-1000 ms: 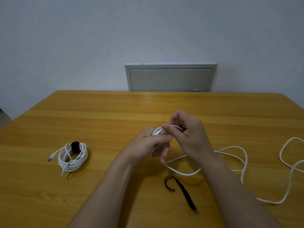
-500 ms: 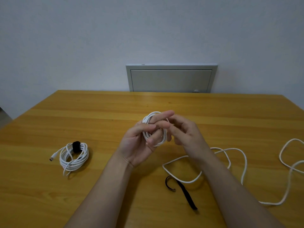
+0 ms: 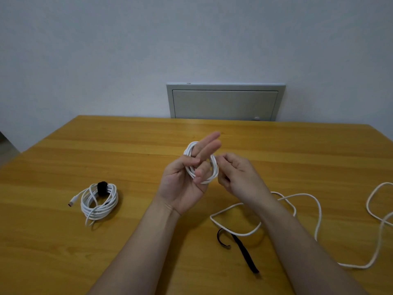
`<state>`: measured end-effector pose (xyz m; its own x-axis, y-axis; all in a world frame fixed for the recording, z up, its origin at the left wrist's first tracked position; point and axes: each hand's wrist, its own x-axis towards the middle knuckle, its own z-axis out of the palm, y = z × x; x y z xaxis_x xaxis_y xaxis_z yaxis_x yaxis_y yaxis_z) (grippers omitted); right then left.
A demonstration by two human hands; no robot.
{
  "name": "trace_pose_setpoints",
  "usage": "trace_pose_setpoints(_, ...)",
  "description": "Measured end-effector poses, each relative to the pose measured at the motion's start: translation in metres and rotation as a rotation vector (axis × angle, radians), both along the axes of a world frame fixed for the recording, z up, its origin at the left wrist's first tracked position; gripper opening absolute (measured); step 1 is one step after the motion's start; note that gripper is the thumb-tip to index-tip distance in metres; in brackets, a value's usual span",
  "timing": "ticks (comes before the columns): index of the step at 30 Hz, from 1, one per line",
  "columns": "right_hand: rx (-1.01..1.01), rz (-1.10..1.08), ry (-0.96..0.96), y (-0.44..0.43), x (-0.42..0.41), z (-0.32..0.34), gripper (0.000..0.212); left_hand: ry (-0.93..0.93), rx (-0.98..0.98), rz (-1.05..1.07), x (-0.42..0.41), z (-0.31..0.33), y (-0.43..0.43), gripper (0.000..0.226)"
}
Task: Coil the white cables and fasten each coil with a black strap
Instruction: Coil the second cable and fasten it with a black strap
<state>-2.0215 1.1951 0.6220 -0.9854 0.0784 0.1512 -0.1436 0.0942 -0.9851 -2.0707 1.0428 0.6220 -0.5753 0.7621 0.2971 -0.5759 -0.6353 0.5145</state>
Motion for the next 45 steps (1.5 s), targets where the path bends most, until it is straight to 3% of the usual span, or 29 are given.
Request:
trace_pose_setpoints(5, 0.317, -0.116, 0.015, 0.002, 0.001, -0.004, 0.027, -0.164, 0.03, 0.269, 0.0, 0.006, 0.0, 0.062)
trace_pose_setpoints(11, 0.704, -0.131, 0.142, -0.001, 0.005, -0.007, 0.023, -0.226, 0.078, 0.541, -0.011, 0.015, -0.007, 0.063)
trace_pose_setpoints(15, 0.717, -0.243, 0.219, 0.002, 0.005, -0.003, 0.013, -0.162, -0.008, 0.646, -0.01, 0.014, -0.005, 0.055)
trace_pose_setpoints(20, 0.743, -0.267, 0.399, 0.002, 0.006, 0.0, 0.03, 0.178, -0.34, 0.891, -0.002, 0.011, 0.005, 0.048)
trace_pose_setpoints(23, 0.769, -0.234, 0.486, -0.003, 0.007, 0.003, 0.042, 0.571, -0.577, 1.029, 0.004, 0.005, 0.009, 0.046)
trace_pose_setpoints(27, 0.808, -0.106, 0.491, -0.002, 0.01, 0.004, 0.032, 0.981, -0.913, 1.162, 0.007, -0.005, 0.01, 0.025)
trace_pose_setpoints(31, 0.778, -0.029, 0.425, 0.003, 0.015, 0.005, 0.01, 1.081, -1.16, 1.298, -0.004, -0.01, 0.005, 0.062)
trace_pose_setpoints(35, 0.774, -0.061, 0.458, 0.007, 0.015, 0.006, 0.012, 1.061, -1.205, 1.26, -0.001, -0.005, 0.002, 0.052)
trace_pose_setpoints(40, 0.72, -0.163, 0.539, 0.023, 0.013, 0.007, 0.016, 1.201, -1.066, 0.913, 0.006, 0.0, 0.001, 0.039)
trace_pose_setpoints(42, 0.7, -0.181, 0.569, 0.027, 0.013, 0.007, 0.017, 1.12, -0.975, 0.738, 0.008, -0.001, 0.002, 0.049)
trace_pose_setpoints(45, 0.652, -0.206, 0.601, 0.03, 0.013, 0.009, 0.031, 0.922, -0.913, 0.492, 0.012, 0.003, 0.0, 0.044)
